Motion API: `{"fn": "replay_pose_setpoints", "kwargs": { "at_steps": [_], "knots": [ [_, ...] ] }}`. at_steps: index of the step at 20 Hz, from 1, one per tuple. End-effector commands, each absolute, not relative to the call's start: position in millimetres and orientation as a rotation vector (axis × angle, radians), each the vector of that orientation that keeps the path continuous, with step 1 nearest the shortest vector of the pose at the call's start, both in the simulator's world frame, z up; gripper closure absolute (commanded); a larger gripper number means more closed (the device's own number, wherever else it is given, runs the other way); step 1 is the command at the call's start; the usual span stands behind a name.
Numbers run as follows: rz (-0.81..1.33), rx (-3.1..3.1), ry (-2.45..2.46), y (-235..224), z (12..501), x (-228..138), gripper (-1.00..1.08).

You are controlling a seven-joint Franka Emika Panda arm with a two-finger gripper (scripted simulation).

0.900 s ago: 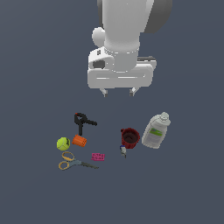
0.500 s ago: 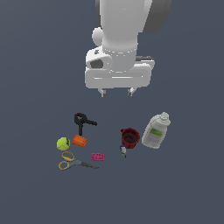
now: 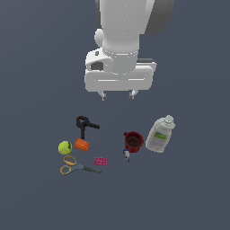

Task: Pick up a designated object from a clutter of objects.

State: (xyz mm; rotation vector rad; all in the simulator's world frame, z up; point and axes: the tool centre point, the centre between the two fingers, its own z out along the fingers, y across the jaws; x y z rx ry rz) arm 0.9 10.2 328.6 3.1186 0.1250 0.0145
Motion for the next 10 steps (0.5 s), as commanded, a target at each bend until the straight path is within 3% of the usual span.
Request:
{"fn": "replay_pose_setpoints", "kwargs": {
  "at_steps": [1,10],
  "knots": [
    [0.013,3.119,0.137,8,325,1,-0.92],
    [0.011,3.124,0.248,-14,294,3,-0.92]
  ]
}}
